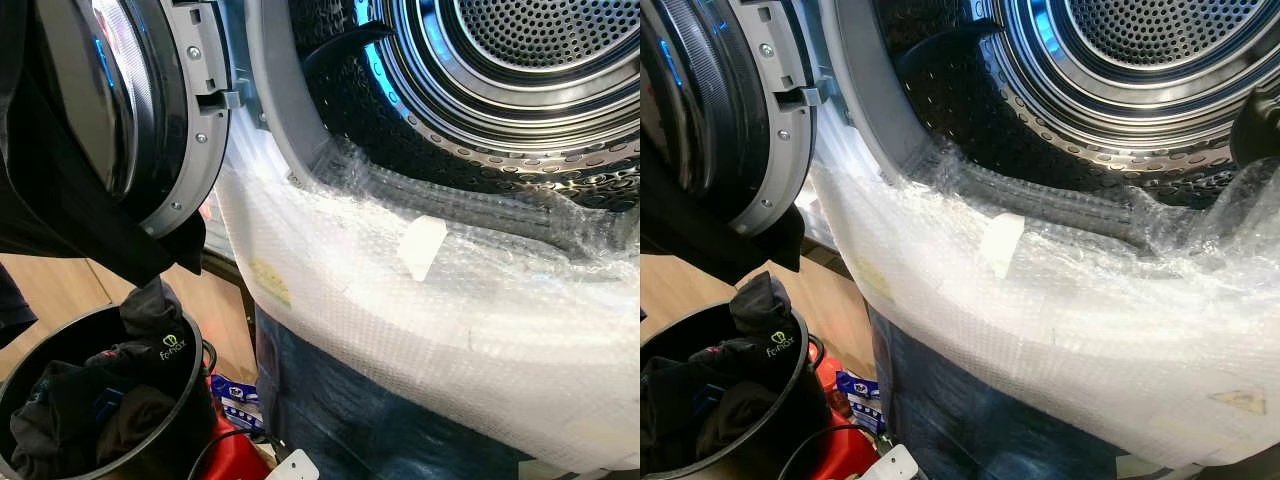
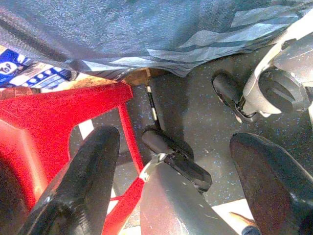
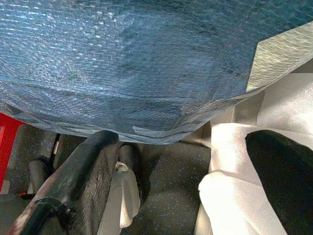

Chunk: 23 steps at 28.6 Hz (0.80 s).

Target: Clothes washing

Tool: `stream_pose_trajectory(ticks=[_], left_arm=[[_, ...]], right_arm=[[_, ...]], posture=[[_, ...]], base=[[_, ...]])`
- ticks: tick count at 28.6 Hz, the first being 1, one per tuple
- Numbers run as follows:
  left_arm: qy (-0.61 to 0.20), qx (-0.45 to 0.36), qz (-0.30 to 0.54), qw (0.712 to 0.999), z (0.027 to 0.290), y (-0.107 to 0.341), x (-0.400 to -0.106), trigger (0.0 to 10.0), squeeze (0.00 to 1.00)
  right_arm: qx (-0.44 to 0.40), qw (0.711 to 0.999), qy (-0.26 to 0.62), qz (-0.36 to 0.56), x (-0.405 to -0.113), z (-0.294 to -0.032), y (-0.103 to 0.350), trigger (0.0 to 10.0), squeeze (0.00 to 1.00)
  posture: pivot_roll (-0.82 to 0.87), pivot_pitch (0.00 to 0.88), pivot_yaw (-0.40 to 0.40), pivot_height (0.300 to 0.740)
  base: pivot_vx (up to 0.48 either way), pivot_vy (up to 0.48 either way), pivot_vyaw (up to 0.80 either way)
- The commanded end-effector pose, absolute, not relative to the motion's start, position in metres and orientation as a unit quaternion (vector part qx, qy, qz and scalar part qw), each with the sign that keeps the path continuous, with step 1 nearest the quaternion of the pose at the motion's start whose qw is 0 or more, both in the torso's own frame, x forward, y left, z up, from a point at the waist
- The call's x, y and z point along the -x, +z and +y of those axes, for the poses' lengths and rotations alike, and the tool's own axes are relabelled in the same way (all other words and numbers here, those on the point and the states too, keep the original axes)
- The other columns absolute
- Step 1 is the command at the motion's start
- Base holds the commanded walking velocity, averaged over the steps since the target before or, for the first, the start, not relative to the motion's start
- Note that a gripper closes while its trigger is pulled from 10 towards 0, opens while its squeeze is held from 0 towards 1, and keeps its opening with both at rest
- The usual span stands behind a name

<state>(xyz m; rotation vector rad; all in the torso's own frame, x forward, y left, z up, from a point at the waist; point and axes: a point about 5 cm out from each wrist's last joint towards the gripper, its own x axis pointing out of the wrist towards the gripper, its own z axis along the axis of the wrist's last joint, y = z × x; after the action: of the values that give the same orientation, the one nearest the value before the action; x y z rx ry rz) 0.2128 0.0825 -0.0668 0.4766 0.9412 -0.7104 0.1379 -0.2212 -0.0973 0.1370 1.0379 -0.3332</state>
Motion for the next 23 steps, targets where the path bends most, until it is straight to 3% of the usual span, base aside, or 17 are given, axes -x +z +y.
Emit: stream_pose_trajectory(ticks=[1,6,17,23], left_arm=[[-0.276,-0.119,0.374,0.878,0.105,-0.038,-0.258,10.0,0.00],[-0.286,-0.118,0.381,0.871,0.100,-0.040,-0.254,10.0,0.00],[-0.296,-0.098,0.387,0.867,0.095,-0.043,-0.248,10.0,0.00],[-0.329,-0.078,0.414,0.845,0.080,-0.051,-0.234,10.0,0.00]], right_arm=[[-0.170,0.862,-0.177,0.444,-0.151,-0.200,-0.095,10.0,0.00],[-0.181,0.853,-0.183,0.454,-0.144,-0.196,-0.099,10.0,0.00],[-0.169,0.862,-0.174,0.445,-0.148,-0.200,-0.096,10.0,0.00],[-0.120,0.876,-0.164,0.438,-0.155,-0.210,-0.091,10.0,0.00]], posture=[[0.01,0.000,0.111,0.740],[0.00,0.000,0.108,0.740],[0.01,0.004,0.088,0.740],[0.01,0.000,0.038,0.740]], base=[[0.000,0.000,0.00],[0.000,0.000,0.00],[0.000,0.000,0.00],[0.000,0.000,0.00]])
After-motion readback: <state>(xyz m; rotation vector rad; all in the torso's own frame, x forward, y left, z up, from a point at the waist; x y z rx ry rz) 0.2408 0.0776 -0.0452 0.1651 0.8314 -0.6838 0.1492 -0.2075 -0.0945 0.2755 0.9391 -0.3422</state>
